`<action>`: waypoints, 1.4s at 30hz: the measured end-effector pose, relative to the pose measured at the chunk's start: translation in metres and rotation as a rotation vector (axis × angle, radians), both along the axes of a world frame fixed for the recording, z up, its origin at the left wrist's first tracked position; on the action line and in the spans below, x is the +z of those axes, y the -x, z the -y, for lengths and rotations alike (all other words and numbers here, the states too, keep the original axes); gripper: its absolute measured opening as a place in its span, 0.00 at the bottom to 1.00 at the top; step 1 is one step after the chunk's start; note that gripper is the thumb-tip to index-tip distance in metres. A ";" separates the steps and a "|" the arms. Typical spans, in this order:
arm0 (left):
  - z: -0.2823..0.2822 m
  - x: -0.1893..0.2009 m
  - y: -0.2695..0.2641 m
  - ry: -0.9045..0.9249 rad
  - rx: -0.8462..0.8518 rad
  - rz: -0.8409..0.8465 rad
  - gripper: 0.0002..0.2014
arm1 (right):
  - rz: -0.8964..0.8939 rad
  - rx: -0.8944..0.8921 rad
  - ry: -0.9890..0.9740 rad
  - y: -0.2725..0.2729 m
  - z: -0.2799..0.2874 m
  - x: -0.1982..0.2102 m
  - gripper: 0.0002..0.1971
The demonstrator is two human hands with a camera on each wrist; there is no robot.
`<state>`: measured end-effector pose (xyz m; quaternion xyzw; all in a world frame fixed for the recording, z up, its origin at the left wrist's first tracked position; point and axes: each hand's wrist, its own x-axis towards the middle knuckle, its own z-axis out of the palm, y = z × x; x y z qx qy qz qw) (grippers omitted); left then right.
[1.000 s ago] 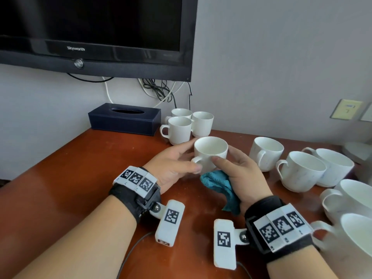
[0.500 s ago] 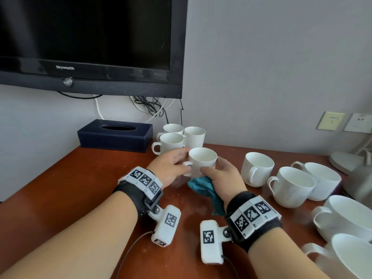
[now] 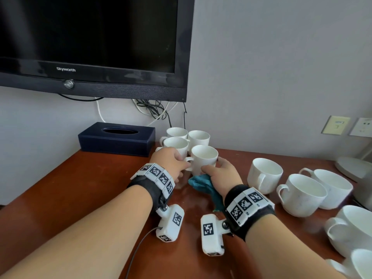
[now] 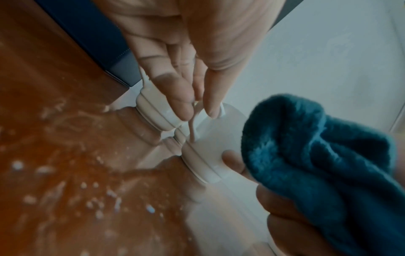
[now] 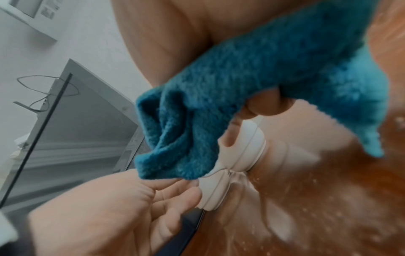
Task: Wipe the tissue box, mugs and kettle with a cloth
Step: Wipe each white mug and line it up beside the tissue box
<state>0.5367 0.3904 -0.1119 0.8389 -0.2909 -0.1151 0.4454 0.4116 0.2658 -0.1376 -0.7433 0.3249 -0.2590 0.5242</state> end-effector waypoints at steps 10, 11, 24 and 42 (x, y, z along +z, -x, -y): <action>0.011 0.000 -0.010 0.150 0.044 -0.195 0.06 | -0.042 0.007 0.010 -0.021 0.009 0.000 0.25; 0.012 0.000 -0.010 0.151 0.050 -0.189 0.06 | -0.044 0.009 0.011 -0.021 0.010 0.001 0.23; 0.005 0.004 -0.011 0.051 0.058 -0.109 0.07 | -0.067 0.017 -0.044 -0.006 0.009 0.016 0.09; 0.002 0.045 0.147 0.101 -0.349 -0.201 0.12 | 0.079 -0.081 -0.302 0.189 -0.015 0.127 0.15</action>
